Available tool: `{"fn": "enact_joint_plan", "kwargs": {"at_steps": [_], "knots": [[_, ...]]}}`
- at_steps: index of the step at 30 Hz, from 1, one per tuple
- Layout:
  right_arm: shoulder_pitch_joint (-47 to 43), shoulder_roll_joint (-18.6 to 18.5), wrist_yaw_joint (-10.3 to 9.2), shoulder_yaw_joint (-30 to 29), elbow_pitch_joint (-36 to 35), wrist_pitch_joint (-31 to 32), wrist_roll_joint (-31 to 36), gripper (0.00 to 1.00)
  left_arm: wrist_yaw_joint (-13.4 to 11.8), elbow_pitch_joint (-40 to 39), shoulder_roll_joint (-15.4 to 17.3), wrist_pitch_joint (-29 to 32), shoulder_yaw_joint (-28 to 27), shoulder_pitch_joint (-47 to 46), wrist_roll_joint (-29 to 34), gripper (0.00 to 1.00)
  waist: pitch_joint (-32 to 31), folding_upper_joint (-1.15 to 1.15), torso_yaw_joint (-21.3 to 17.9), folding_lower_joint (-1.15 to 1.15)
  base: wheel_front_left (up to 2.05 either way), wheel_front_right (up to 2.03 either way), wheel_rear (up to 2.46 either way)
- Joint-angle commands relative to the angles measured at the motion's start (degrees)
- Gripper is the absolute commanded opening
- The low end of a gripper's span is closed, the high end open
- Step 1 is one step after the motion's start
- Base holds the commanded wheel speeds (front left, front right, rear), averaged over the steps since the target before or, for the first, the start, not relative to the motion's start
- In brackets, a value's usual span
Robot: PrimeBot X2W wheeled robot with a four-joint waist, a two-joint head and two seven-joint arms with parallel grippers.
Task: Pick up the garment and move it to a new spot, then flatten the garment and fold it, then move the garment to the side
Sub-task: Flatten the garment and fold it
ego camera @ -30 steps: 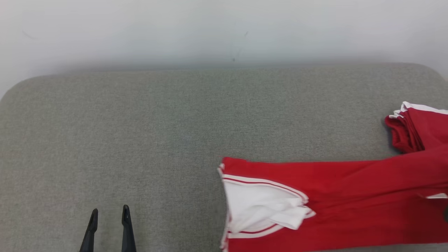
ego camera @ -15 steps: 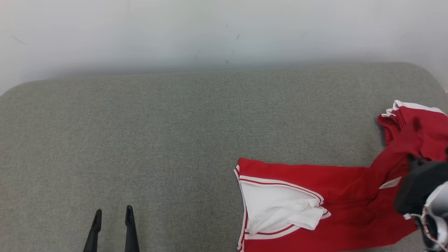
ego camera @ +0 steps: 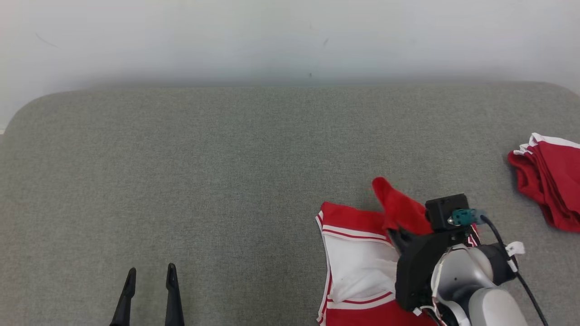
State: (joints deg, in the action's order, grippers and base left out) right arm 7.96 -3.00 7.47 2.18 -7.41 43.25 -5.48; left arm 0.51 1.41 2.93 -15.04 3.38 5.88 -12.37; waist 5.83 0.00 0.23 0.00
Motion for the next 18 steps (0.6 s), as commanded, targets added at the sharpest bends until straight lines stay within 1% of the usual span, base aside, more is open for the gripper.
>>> {"fn": "enact_joint_plan", "kwargs": {"at_steps": [1, 3, 7, 14, 18], "knots": [[0.68, 0.24, 0.04, 1.5, 1.37, -0.71, -1.04, 0.0, -0.05, 0.15, -0.07, -0.16, 0.07, -0.53, -0.26, 1.0, 0.13, 0.0, 0.49, 0.0, 0.0, 0.0, 0.0], [1.33, 0.24, 0.04, 3.2, 3.24, -1.07, -1.75, 0.0, -0.16, 0.13, -0.07, -0.16, -0.01, -0.54, -0.21, 1.0, 0.2, 0.0, 0.75, 0.0, 0.0, 0.0, 0.0], [2.39, 0.24, 0.04, 5.83, 6.68, -1.74, -1.0, 0.0, -0.12, 0.21, -0.07, -0.16, 0.01, -0.7, -0.33, 1.0, 0.44, 0.0, 1.31, 0.0, 0.0, 0.0, 0.0], [3.4, 0.25, 0.04, 8.68, 10.84, -2.94, -1.53, 0.0, -0.39, 0.1, -0.08, -0.16, 0.09, -0.6, -0.68, 1.0, 0.81, 0.0, 1.61, 0.0, 0.0, 0.0, 0.0], [4.19, 0.25, 0.04, 9.96, 12.72, -3.52, -3.2, 0.0, -0.36, 0.1, -0.08, -0.16, 0.2, -0.63, -0.42, 1.0, 0.92, 0.0, 1.51, 0.0, 0.0, 0.0, 0.0]]}}
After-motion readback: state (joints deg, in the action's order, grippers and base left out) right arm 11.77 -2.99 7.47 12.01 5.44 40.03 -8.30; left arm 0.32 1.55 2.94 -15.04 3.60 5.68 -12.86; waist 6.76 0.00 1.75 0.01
